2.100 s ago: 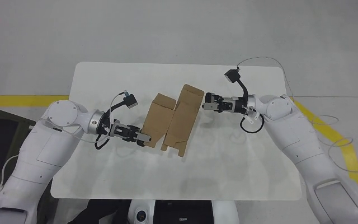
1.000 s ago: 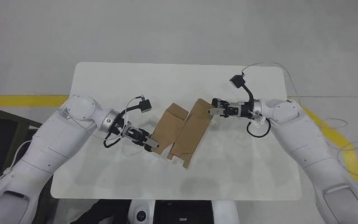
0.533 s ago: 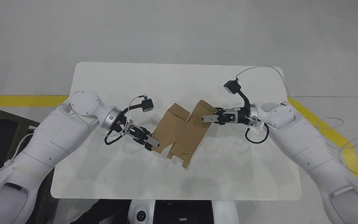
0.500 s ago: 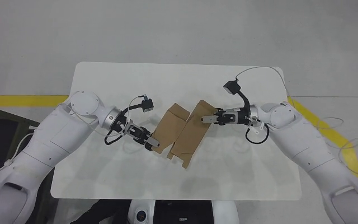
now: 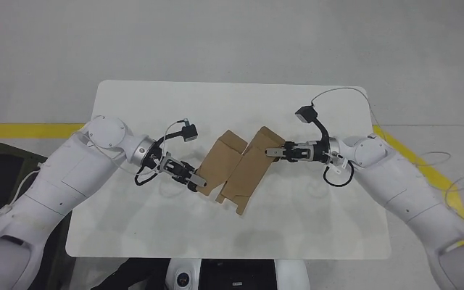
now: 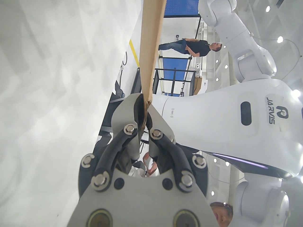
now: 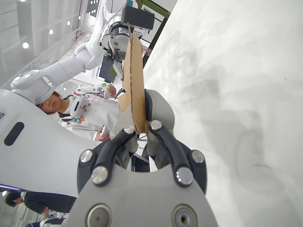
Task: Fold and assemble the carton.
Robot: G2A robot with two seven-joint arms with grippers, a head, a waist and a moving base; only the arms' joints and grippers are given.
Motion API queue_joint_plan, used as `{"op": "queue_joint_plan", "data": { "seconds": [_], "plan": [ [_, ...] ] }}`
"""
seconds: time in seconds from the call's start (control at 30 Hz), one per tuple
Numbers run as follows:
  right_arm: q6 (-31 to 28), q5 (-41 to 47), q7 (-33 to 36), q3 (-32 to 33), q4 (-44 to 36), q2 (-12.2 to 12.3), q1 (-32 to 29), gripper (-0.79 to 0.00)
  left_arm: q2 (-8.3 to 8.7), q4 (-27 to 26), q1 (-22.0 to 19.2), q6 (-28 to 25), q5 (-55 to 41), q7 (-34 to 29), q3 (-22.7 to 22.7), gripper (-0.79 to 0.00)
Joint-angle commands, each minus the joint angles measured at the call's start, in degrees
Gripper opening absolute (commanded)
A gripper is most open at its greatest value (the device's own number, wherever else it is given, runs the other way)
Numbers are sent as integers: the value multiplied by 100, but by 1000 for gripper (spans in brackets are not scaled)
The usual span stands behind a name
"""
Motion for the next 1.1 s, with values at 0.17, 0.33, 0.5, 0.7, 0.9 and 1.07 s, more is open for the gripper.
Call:
{"op": "queue_joint_plan", "data": {
  "seconds": [0.17, 0.33, 0.5, 0.7, 0.9, 1.07],
  "plan": [
    [151, 457, 151, 15, 310, -22, 117, -785, 75, 402, -3, -581, 116, 586, -184, 0],
    [233, 803, 232, 124, 562, -100, 176, -785, 87, 743, 70, -977, 83, 983, -338, 0],
    [272, 919, 174, 217, 834, -223, 223, -785, 54, 889, 211, -1147, -3, 1343, -475, 0],
    [416, 767, -277, 296, 930, -363, 183, -785, 17, 505, 429, -930, 188, 2112, -604, 0],
    [491, 671, -522, 414, 827, -458, 98, -785, -27, 117, 604, -695, 480, 2767, -710, 0],
    [578, 453, -588, 554, 795, -485, 65, -785, -77, -56, 664, -523, 575, 2985, -790, 0]
  ]
}}
